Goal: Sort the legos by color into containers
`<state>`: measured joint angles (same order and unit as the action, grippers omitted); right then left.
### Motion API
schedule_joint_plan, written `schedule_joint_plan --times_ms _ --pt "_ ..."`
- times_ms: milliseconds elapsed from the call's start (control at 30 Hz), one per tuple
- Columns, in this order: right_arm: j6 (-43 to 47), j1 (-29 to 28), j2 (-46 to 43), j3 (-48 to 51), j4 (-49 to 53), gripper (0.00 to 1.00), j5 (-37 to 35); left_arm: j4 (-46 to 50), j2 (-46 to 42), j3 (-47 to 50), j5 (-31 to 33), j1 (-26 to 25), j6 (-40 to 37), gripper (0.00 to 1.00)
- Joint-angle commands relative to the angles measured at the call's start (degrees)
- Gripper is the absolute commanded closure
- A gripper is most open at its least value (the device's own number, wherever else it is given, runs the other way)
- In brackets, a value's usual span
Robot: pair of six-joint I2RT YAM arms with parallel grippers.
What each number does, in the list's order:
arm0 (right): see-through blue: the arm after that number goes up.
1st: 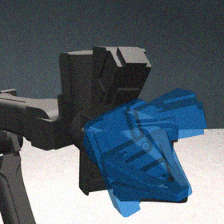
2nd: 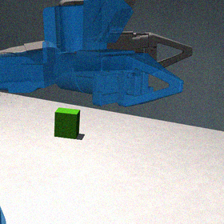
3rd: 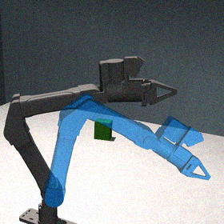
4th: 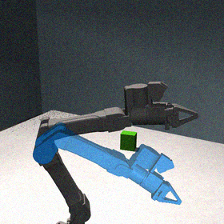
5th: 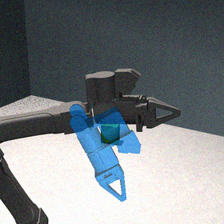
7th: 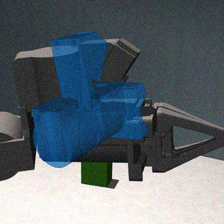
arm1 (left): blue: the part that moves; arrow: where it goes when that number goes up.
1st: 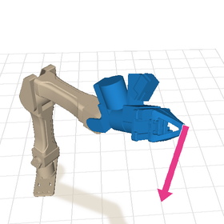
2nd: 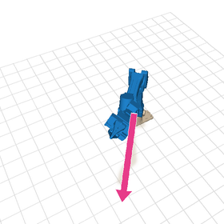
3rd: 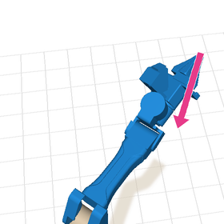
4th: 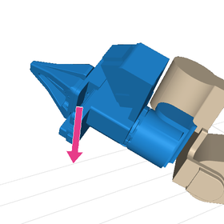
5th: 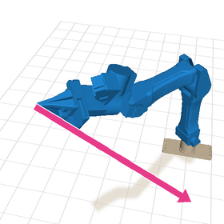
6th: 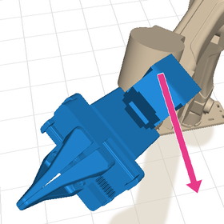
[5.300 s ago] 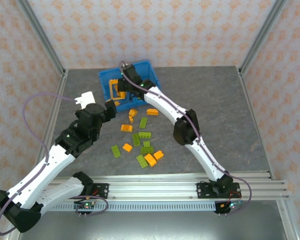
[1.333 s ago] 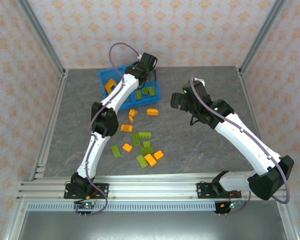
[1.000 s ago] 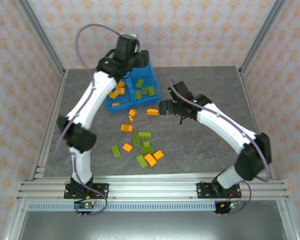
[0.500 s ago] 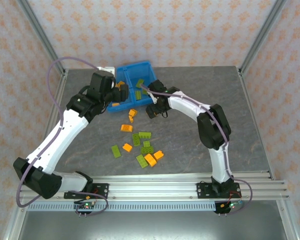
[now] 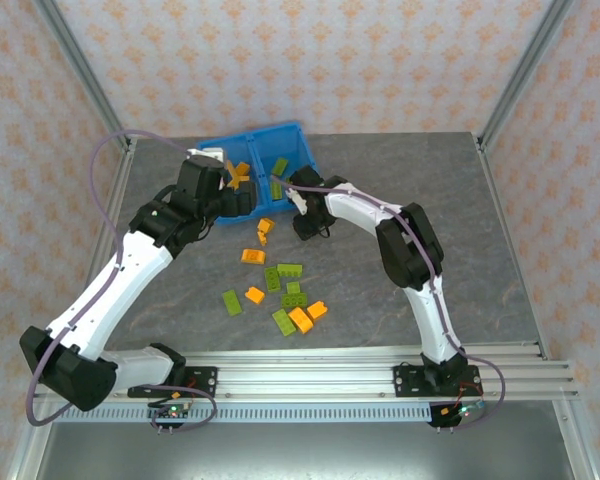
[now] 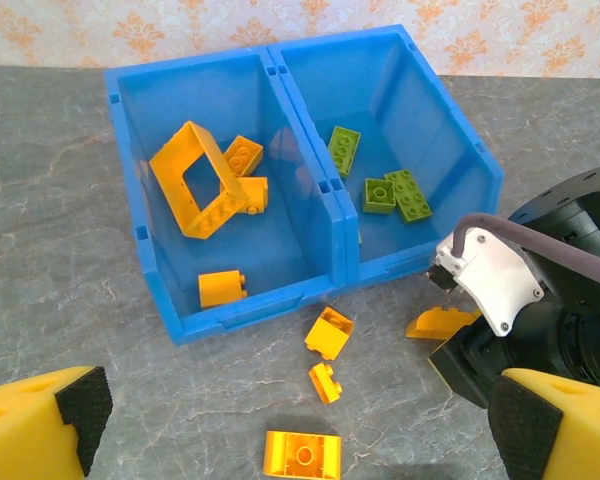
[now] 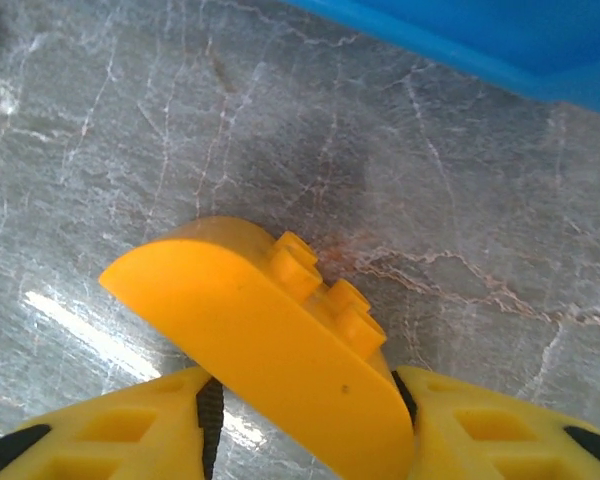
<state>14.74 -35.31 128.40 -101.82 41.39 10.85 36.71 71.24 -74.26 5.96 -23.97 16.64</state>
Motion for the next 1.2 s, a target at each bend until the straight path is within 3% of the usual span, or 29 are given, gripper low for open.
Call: schedule_joint_plan --times_ms 0,233,467,633,833,1000,1167 --pt "0.8 -0.5 0.5 -1.9 2.7 0.59 1.1 -0.7 0.4 0.3 -0.6 0.0 0.8 0.0" --pt "1.5 -1.3 -3.0 1.2 3.2 0.78 3.6 -1.6 1.0 1.1 -0.5 -0.1 1.4 0.0" --pt "-1.5 -2.6 -11.8 6.6 -0.3 0.85 4.5 -1.5 0.4 0.6 2.3 -0.1 1.5 0.0" --pt "-9.3 -3.8 -18.1 5.4 -3.5 0.86 5.4 -1.5 -3.0 1.0 5.9 0.0 1.0 0.0" --pt "-21.9 -6.9 -13.7 -7.9 -2.3 0.86 5.1 0.7 -8.1 1.0 11.5 0.0 -0.3 0.0" --pt "-35.4 -8.0 -3.5 -21.9 -1.9 0.89 5.7 2.1 -11.3 2.3 14.0 -0.1 -1.4 0.0" --pt "-38.9 -9.7 8.9 -38.5 3.3 0.91 6.0 3.7 -11.9 3.3 15.3 -0.1 -2.0 0.0"
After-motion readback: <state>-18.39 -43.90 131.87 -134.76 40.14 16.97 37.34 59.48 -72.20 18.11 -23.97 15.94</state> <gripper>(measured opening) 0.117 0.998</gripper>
